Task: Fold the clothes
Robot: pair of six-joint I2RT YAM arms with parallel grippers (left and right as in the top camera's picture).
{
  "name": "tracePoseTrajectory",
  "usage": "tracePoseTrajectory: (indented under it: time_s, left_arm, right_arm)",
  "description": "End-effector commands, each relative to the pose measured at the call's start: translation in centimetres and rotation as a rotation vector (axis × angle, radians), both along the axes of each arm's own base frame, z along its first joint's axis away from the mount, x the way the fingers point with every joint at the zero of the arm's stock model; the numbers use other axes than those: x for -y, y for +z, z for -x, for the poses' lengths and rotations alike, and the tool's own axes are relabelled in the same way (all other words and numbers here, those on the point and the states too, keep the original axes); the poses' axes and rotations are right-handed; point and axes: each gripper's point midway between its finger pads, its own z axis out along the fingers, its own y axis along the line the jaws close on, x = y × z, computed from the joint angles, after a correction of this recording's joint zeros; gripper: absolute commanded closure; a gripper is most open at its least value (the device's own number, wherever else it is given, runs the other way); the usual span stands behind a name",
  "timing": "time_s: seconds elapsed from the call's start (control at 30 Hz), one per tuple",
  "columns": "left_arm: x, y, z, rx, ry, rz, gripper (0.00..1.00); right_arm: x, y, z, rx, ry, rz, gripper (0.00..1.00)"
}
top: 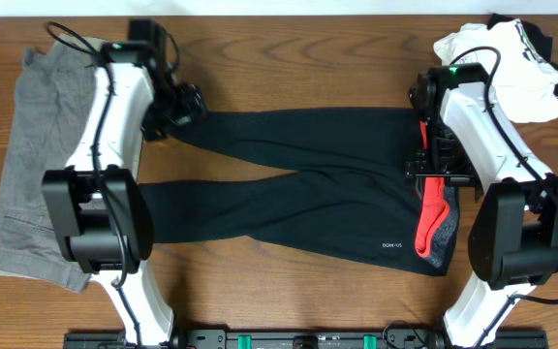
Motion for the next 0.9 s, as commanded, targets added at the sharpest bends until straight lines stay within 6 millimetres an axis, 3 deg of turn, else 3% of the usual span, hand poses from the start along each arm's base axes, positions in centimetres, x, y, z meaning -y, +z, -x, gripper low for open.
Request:
tracePoseTrajectory:
  time_s: [0.0, 0.13, 0.43, 0.77, 0.87]
  left_arm:
    - [2.1, -3.0, 2.5, -0.081, -0.084, 0.03, 0.17]
    - [2.9, -5.3, 4.1, -0.114, -0.113, 0.027, 0.18]
    - [3.0, -5.6, 4.0, -0.101, -0.131, 0.027, 0.2]
    - [3.0, -6.6, 4.1, -0.09, -0.136, 0.027, 0.23]
    - [3.0, -7.3, 4.5, -0.095, -0.136, 0.027, 0.24]
  right_arm:
    - [-0.2, -0.4, 1.1, 0.004, -0.004, 0.071, 0.05]
    - [-1.1, -2.5, 2.5, -0.006, -0.014, 0.104, 0.05]
    - [-2.3, -6.9, 4.6, 0.03, -0.06, 0.135, 0.04]
    - [1.0, -8.5, 6.0, 0.076, -0.125, 0.285, 0.01]
    - [2.6, -8.2, 6.1, 0.069, -0.145, 0.324, 0.01]
